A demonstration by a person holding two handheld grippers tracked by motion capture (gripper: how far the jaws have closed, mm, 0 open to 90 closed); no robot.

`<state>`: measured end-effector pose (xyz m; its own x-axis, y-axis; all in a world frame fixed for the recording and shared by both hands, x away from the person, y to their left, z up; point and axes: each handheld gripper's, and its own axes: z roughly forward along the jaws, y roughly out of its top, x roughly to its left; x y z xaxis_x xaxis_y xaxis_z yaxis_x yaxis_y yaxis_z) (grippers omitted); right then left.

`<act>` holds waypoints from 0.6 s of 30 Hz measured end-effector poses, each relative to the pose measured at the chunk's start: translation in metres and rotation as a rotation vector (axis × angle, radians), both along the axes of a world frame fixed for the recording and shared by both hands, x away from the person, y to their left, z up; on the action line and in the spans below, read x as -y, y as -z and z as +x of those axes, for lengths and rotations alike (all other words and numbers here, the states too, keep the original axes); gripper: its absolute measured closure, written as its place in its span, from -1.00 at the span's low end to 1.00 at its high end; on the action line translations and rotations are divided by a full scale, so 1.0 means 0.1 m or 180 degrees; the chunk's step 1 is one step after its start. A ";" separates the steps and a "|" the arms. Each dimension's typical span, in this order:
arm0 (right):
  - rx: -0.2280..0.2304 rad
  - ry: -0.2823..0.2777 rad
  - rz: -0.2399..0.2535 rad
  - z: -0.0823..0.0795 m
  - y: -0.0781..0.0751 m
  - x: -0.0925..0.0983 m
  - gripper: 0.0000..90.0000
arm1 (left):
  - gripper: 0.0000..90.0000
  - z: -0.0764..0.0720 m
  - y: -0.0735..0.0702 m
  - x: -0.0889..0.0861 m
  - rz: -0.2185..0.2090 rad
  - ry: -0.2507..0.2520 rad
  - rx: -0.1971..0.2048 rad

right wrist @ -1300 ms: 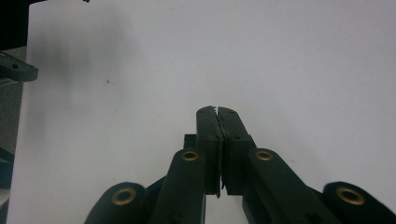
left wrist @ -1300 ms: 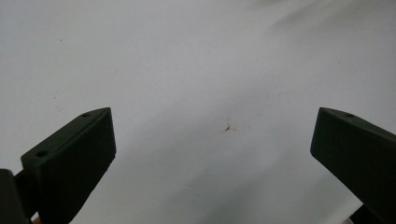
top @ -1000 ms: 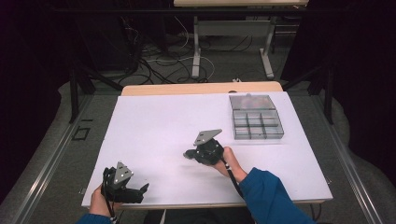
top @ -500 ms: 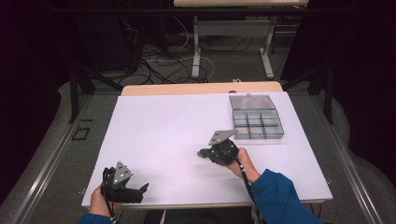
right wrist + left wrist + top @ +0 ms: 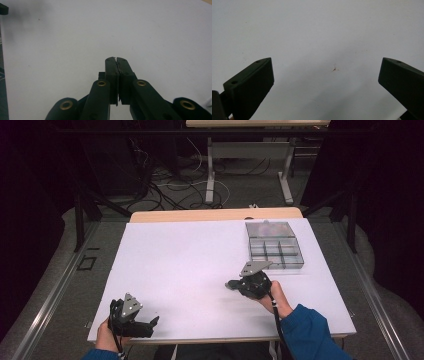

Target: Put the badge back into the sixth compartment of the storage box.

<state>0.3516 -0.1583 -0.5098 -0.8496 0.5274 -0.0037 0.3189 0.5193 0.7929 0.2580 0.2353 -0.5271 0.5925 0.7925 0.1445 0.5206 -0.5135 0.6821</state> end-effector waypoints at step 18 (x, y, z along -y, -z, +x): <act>-0.0007 0.0361 0.0045 -0.10 -0.03 0.52 0.97 | -1.00 0.00 0.00 0.00 -0.0004 -0.0024 0.0000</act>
<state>0.3416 -0.2100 -0.5065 -0.7845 0.6201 0.0062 0.3767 0.4685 0.7992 0.2577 0.2352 -0.5269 0.5866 0.7971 0.1435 0.5243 -0.5087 0.6829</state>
